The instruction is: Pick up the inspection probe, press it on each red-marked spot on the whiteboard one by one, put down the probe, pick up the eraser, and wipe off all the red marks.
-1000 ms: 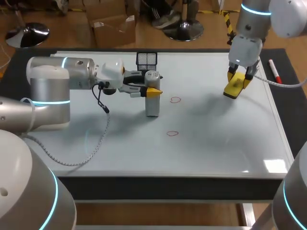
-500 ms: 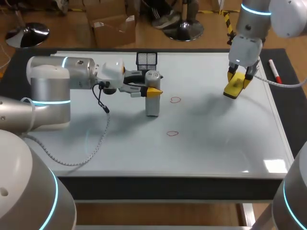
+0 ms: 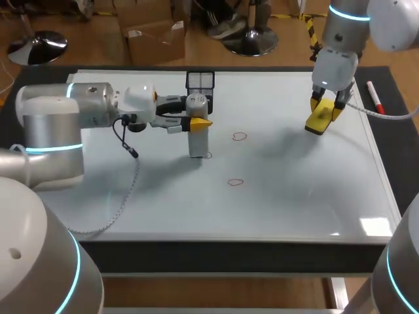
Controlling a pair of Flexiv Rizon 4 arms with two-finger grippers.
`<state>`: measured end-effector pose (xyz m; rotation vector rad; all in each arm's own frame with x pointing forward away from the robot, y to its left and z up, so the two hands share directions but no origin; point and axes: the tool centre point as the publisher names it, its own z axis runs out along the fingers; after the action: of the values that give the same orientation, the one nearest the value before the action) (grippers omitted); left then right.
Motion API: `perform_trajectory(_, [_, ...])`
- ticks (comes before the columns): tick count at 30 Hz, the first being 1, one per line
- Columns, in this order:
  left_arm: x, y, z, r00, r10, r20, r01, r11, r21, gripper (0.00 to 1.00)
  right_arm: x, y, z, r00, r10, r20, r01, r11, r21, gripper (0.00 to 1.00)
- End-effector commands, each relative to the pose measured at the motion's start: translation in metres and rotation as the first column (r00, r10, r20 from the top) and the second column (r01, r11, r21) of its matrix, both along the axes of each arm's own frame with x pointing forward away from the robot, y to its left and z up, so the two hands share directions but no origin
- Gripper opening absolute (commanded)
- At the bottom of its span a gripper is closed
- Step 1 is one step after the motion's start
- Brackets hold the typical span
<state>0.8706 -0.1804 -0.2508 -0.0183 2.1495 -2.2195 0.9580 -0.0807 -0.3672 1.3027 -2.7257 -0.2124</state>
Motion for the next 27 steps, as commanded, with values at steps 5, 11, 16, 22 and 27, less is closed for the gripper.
perform_trajectory(5, [-0.034,0.043,0.016,0.991,0.132,0.013,-0.132,0.991,-0.004,0.00,0.000,-0.001,0.001,1.000,0.002,0.000,-0.002,1.000,-0.004,0.00])
perform_trajectory(11, [-0.047,0.074,0.016,0.981,0.191,0.016,-0.191,0.982,-0.004,0.00,0.000,-0.001,0.001,1.000,0.002,0.000,-0.002,1.000,-0.004,0.00])
perform_trajectory(16, [-0.058,0.098,0.018,0.972,0.235,0.022,-0.235,0.972,-0.003,0.00,0.000,-0.001,0.001,1.000,0.002,0.000,-0.002,1.000,-0.004,0.00])
perform_trajectory(22, [-0.074,0.123,0.023,0.963,0.268,0.030,-0.268,0.963,0.006,0.00,0.000,-0.001,0.001,1.000,0.002,0.000,-0.002,1.000,-0.004,0.00])
perform_trajectory(27, [-0.083,0.147,0.022,0.950,0.309,0.039,-0.310,0.951,0.017,0.00,0.000,-0.001,0.001,1.000,0.002,0.000,-0.002,1.000,-0.004,0.00])
